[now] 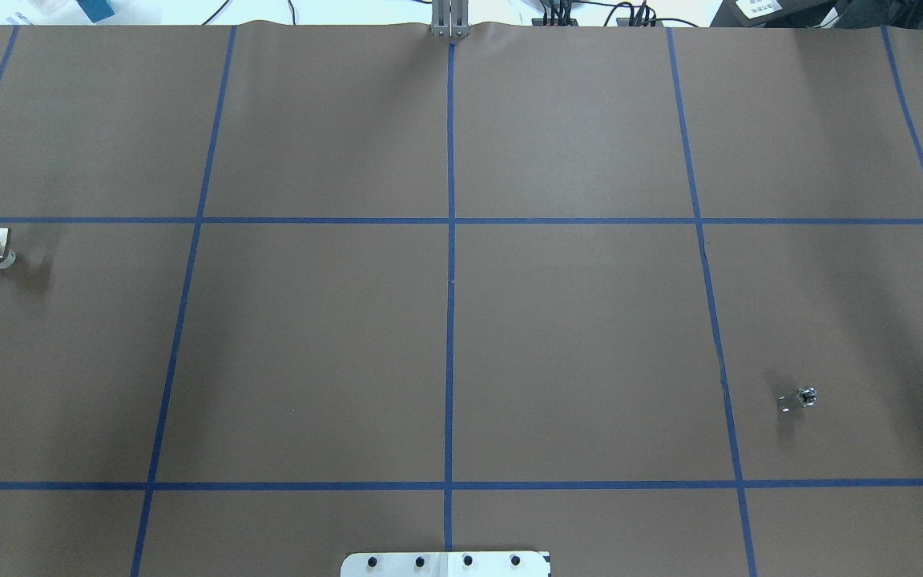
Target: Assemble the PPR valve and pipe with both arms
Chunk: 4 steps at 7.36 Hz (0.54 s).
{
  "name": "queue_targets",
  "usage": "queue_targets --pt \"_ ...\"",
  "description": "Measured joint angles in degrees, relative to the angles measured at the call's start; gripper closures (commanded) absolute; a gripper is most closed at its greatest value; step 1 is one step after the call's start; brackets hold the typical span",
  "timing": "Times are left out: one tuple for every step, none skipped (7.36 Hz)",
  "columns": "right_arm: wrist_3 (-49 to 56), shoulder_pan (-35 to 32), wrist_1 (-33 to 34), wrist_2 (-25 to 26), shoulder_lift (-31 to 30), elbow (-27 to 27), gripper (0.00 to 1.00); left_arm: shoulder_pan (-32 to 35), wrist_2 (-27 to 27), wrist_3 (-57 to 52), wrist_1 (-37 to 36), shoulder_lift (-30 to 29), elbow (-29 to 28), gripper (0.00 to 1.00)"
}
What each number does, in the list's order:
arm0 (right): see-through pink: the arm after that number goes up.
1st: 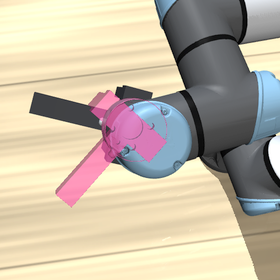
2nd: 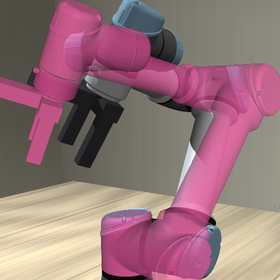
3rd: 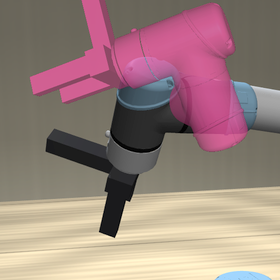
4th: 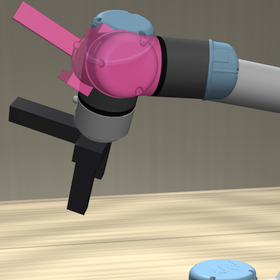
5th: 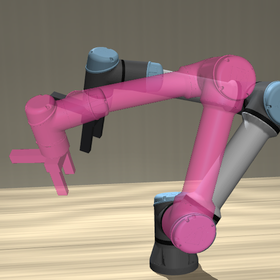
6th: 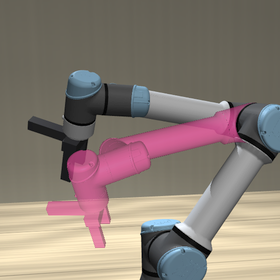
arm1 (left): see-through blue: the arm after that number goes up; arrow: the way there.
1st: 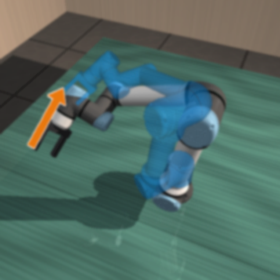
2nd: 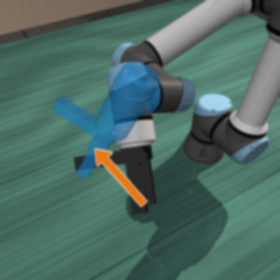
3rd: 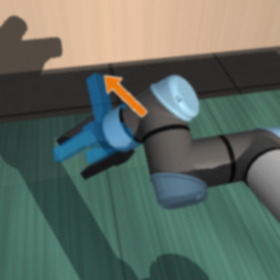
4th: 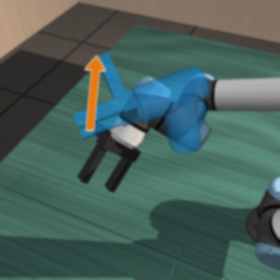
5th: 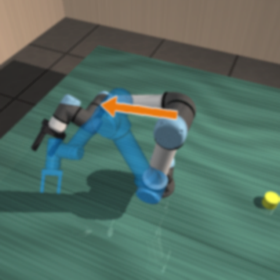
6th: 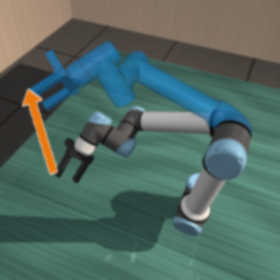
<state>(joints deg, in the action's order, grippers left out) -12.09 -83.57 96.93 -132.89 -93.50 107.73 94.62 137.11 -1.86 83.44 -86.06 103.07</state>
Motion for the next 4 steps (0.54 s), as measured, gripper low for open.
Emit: queue_targets --pt "-0.05 0.00 0.33 0.00 0.02 -0.02 0.00 0.01 0.02 -0.11 -0.10 0.11 0.16 0.00" --pt "-0.09 0.00 0.70 0.03 -0.01 -0.01 0.00 0.01 0.08 -0.14 -0.08 0.67 0.81 0.00" --pt "-0.11 0.01 0.78 0.10 -0.21 0.18 0.00 -0.01 0.13 -0.16 0.00 1.65 1.98 0.00" --pt "-0.10 0.03 0.64 0.29 -0.50 0.49 0.00 -0.04 0.16 -0.15 0.02 2.29 3.11 0.00"
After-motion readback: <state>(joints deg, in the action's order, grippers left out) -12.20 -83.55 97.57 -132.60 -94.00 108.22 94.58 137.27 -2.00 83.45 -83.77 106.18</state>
